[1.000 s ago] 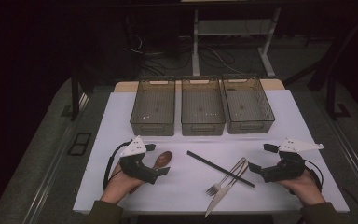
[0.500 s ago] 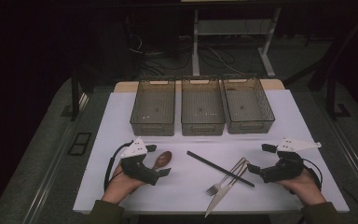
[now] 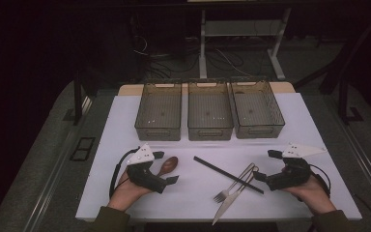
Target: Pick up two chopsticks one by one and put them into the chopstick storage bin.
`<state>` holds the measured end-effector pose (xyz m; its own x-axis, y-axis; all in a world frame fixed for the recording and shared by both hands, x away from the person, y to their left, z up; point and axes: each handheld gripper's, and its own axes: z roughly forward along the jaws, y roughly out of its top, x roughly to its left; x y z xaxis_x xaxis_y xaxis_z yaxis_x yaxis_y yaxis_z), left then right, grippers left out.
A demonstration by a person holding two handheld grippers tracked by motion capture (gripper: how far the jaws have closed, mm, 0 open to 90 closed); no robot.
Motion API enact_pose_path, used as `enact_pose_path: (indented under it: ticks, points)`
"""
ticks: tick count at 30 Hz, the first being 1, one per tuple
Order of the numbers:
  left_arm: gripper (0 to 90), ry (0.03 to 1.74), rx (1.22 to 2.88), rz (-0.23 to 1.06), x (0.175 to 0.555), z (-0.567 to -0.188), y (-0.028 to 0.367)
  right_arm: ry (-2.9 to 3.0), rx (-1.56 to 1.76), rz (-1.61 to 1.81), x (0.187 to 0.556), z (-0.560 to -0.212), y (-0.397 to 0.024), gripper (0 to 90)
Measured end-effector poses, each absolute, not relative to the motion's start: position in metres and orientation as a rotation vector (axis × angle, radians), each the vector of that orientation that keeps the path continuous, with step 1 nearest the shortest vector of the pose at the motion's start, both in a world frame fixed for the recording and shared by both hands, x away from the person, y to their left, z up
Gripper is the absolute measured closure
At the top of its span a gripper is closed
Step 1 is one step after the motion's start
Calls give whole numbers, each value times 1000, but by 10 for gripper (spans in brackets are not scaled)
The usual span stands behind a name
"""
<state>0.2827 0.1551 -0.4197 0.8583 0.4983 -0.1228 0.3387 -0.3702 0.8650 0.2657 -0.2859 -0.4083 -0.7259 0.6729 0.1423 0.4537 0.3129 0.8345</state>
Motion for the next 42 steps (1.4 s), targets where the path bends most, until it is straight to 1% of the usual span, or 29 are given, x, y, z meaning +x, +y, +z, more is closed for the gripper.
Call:
enact_pose_path:
  ticks: [10, 21, 22, 28, 30, 32, 34, 36, 37, 39, 40, 41, 42]
  points:
    - [0, 616, 1991, 195, 281, -420, 156, 2390, 1002, 1350, 271, -410, -274, 2]
    - [0, 610, 1996, 189, 281, -421, 156, 2472, 1001, 1285, 281, -418, -251, 4]
    - [0, 609, 1993, 187, 281, -421, 156, 2483, 996, 1282, 282, -418, -249, 38]
    - [0, 608, 1993, 184, 280, -422, 155, 2522, 1011, 1249, 288, -420, -243, 65]
    - [0, 607, 1995, 183, 280, -421, 156, 2536, 1008, 1243, 290, -420, -241, 155]
    - [0, 607, 1996, 185, 280, -421, 156, 2547, 1007, 1225, 293, -420, -238, 174]
    - [0, 610, 1995, 182, 280, -421, 156, 2561, 1001, 1216, 294, -420, -235, 245]
    - [0, 612, 1994, 180, 280, -421, 156, 2574, 989, 1210, 294, -421, -233, 275]
    - [0, 608, 1994, 181, 280, -421, 156, 2574, 989, 1210, 294, -421, -233, 275]
    - [0, 608, 1994, 182, 280, -421, 156, 2589, 972, 1199, 292, -422, -231, 350]
    - [0, 612, 1992, 180, 280, -422, 156, 2593, 963, 1190, 291, -422, -229, 417]
    - [0, 612, 1992, 180, 280, -422, 156, 2593, 963, 1190, 291, -422, -229, 417]
    - [0, 612, 1993, 181, 280, -421, 156, 2601, 962, 1191, 291, -422, -229, 454]
